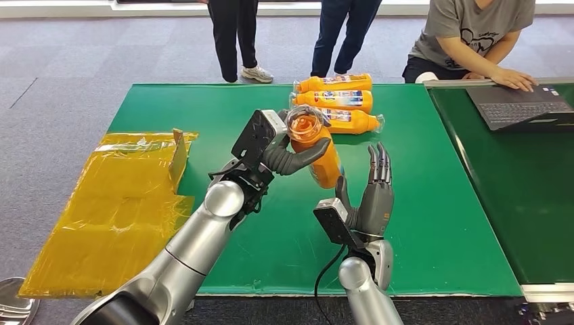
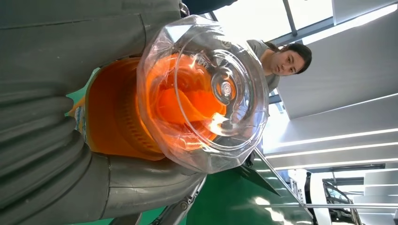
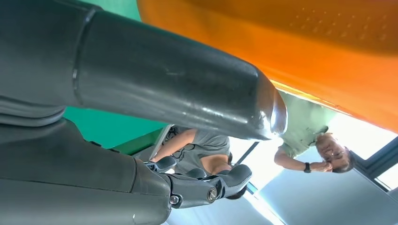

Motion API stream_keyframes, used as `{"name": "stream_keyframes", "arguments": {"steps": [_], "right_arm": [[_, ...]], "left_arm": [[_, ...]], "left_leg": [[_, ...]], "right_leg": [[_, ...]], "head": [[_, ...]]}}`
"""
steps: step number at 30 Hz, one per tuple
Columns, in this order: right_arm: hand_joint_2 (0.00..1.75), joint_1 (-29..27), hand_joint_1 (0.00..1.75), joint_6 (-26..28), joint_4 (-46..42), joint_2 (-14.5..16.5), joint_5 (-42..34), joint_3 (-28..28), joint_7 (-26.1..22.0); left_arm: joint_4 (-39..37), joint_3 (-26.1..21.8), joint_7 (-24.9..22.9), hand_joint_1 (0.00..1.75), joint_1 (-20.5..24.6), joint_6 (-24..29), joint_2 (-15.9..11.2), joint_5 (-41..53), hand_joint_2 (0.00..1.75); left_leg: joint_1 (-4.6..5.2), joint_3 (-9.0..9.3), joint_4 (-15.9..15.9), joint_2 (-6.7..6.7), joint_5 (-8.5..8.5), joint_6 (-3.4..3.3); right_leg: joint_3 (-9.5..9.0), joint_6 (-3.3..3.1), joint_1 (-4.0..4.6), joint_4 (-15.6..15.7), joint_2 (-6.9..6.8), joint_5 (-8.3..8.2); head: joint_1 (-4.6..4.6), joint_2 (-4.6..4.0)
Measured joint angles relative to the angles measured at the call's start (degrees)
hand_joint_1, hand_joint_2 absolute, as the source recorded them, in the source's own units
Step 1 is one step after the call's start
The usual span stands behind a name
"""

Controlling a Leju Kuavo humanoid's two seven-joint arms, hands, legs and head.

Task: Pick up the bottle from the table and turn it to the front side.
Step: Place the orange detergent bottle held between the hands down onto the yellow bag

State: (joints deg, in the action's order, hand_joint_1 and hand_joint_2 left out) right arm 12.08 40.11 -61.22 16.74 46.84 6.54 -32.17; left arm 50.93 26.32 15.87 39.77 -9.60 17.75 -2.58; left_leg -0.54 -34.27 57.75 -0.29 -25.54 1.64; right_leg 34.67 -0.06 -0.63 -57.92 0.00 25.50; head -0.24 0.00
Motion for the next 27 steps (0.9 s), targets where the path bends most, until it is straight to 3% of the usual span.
{"name": "stream_keyframes", "arguments": {"steps": [9, 19, 24, 27], "right_arm": [[0.0, 0.0, 0.0, 0.0, 0.0, 0.0, -0.05, -0.01, -0.12], [0.0, -0.01, 0.0, -0.01, 0.51, 0.0, -0.7, -0.11, -0.4], [0.0, 0.0, 0.0, -0.01, 0.66, 0.0, -1.39, -0.14, -1.02], [0.0, 0.0, 0.0, 0.0, 0.66, 0.0, -1.66, -0.15, -1.45]], "left_arm": [[-0.07, 0.0, 0.1, 1.75, 0.03, 1.0, -0.19, 0.92, 1.75], [-2.68, 0.0, 1.28, 1.75, 1.38, 9.42, -0.96, 10.67, 1.75], [-4.49, 0.0, 0.34, 1.75, 2.41, 18.98, -1.32, 18.95, 1.75], [-5.51, 0.0, 0.09, 1.75, 3.21, 21.18, -1.65, 20.64, 1.75]], "left_leg": [[0.0, 0.0, 0.0, 0.0, 0.0, 0.0], [0.0, 0.0, 0.0, 0.01, 0.0, 0.0], [0.0, 0.0, 0.0, 0.0, 0.0, 0.0], [0.0, 0.0, 0.0, -0.01, 0.01, 0.0]], "right_leg": [[0.0, 0.0, 0.0, 0.0, 0.0, 0.0], [0.0, 0.0, 0.0, 0.0, 0.0, 0.0], [0.01, 0.0, 0.0, 0.0, 0.01, 0.0], [0.01, 0.0, 0.01, 0.0, -0.02, 0.0]], "head": [[0.0, 0.0], [0.0, 0.0], [0.0, 0.0], [0.0, 0.0]]}}
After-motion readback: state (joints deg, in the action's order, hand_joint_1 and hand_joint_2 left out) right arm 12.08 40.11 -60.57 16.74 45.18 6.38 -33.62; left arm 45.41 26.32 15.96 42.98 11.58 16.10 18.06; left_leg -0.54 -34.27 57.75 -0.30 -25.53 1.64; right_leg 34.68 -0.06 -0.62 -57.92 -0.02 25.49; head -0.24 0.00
